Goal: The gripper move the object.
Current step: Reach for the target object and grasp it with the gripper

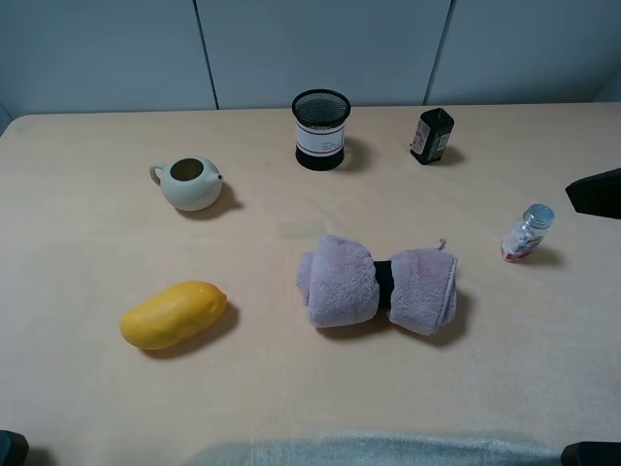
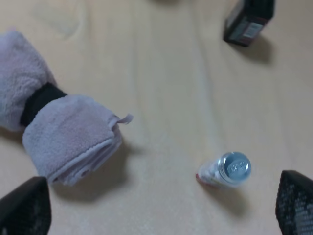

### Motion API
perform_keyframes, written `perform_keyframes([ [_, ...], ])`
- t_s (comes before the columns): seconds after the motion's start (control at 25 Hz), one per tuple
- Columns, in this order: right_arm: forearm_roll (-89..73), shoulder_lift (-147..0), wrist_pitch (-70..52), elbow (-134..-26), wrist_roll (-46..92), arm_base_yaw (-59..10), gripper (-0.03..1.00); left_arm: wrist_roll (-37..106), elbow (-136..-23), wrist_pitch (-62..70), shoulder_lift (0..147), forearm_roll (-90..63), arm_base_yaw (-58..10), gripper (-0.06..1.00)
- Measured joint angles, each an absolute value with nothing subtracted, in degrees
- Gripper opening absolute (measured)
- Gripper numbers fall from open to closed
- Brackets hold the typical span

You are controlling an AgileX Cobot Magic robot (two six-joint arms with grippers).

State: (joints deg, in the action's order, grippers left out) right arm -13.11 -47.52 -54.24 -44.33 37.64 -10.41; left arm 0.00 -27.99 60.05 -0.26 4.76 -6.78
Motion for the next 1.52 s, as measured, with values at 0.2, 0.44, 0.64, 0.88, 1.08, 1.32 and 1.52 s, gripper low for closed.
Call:
perform_keyframes([
  [0.2, -8.1, -54.2, -53.8, -47.2, 36.2, -19.2, 0.69, 0.0, -28.0, 60.1, -0.3, 4.8, -6.8, 0.79],
  [0.44, -3.2, -60.2, -53.0, -47.9, 33.2, -29.3, 0.69, 0.0, -28.0, 60.1, -0.3, 4.8, -6.8, 0.79],
  [0.64, -2.7, -65.6, -52.5, -47.9, 33.1, -34.9, 0.69, 0.0, -28.0, 60.1, -0.3, 4.8, -6.8, 0.79],
  [0.88, -2.8, -73.1, -49.2, -47.9, 33.6, -38.3, 0.69, 0.0, -28.0, 60.1, -0.3, 4.8, -6.8, 0.79],
  [1.08, -5.1, -79.5, -46.3, -47.9, 35.6, -38.5, 0.69, 0.0, -28.0, 60.1, -0.3, 4.8, -6.8, 0.79],
  [1.32, -6.8, -86.1, -43.6, -47.9, 37.6, -38.5, 0.69, 0.0, -28.0, 60.1, -0.3, 4.8, -6.8, 0.79],
  [1.52, -7.5, -90.1, -41.0, -47.9, 37.8, -38.5, 0.69, 0.0, -28.0, 60.1, -0.3, 4.8, -6.8, 0.79],
])
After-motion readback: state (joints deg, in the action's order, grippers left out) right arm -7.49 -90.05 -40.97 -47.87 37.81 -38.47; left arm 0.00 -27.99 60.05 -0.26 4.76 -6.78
